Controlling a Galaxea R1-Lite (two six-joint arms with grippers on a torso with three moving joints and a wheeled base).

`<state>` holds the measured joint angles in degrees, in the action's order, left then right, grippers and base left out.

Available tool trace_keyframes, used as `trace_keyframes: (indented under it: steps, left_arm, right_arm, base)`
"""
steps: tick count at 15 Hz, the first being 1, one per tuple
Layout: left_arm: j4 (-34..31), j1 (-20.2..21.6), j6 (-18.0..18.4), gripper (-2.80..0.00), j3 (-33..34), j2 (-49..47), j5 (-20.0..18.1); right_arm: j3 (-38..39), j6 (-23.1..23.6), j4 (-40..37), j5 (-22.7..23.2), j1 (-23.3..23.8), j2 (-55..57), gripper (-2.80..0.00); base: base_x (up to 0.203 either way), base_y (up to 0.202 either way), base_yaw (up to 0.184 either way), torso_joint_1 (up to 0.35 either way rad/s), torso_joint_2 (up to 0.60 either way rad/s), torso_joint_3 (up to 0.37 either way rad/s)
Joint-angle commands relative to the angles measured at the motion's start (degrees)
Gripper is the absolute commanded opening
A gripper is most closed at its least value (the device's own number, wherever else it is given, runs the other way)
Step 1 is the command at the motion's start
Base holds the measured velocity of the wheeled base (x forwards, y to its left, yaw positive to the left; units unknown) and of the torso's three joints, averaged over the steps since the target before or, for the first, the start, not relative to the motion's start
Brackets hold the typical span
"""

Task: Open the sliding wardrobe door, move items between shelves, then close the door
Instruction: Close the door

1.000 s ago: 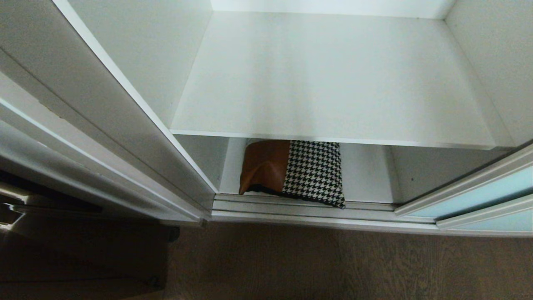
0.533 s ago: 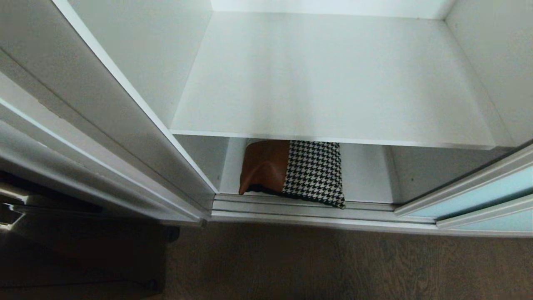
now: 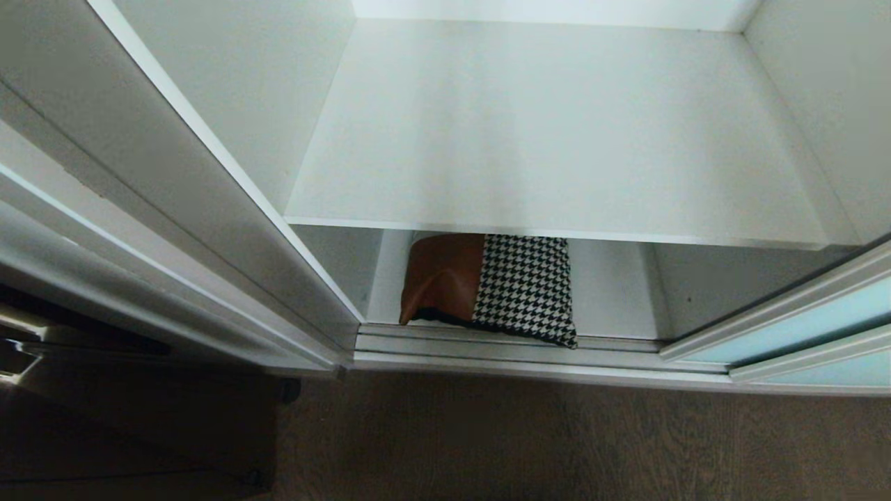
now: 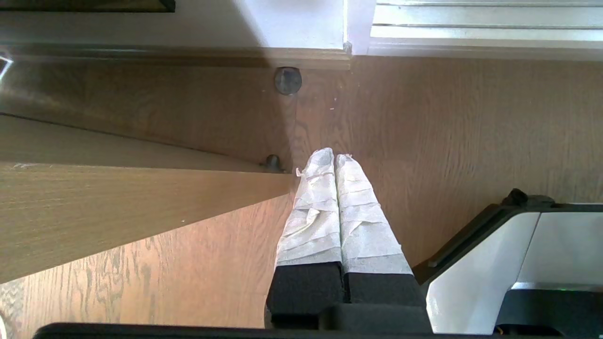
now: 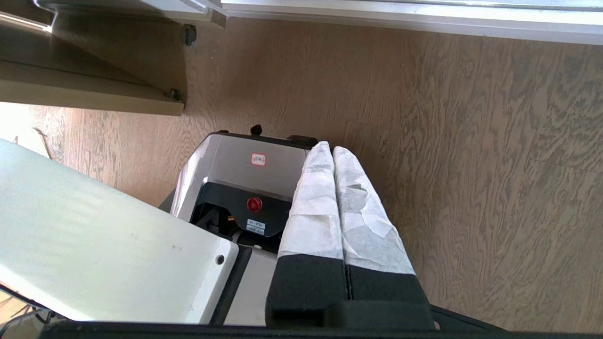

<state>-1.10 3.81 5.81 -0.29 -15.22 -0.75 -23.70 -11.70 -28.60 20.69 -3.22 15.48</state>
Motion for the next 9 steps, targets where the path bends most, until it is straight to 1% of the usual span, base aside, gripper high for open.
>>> trace_keyframes:
  steps: [1, 2, 6, 9]
  left_arm:
    - [-0.10, -1.62, 0.03, -2.80, -0.02, 2.56, 0.03]
    - [-0.03, -2.43, 0.05, -2.80, 0.03, 4.83, -0.03]
    - [0.85, -2.90, 0.04, -2.80, 0.35, 14.69, 0.01]
    - [0.92, -2.93, -0.01, -2.80, 0.38, 16.84, 0.05]
  right_arm:
    - [-0.12, -0.16, -0.14, -0.12, -0.03, 0.25, -2.80]
    - [-0.12, -0.01, -0.14, -0.05, -0.03, 0.16, -2.80]
    - [0.14, 0.10, -0.14, 0.05, -0.03, 0.16, -2.80]
    - [0.28, 0.10, -0.14, -0.03, -0.03, 0.16, -2.80]
  base:
    - [0.000, 0.000, 0.000, 0.000, 0.00, 0.000]
    - [0.000, 0.000, 0.000, 0.000, 0.00, 0.000]
    - [0.000, 0.000, 0.000, 0.000, 0.00, 0.000]
    - [0.000, 0.000, 0.000, 0.000, 0.00, 0.000]
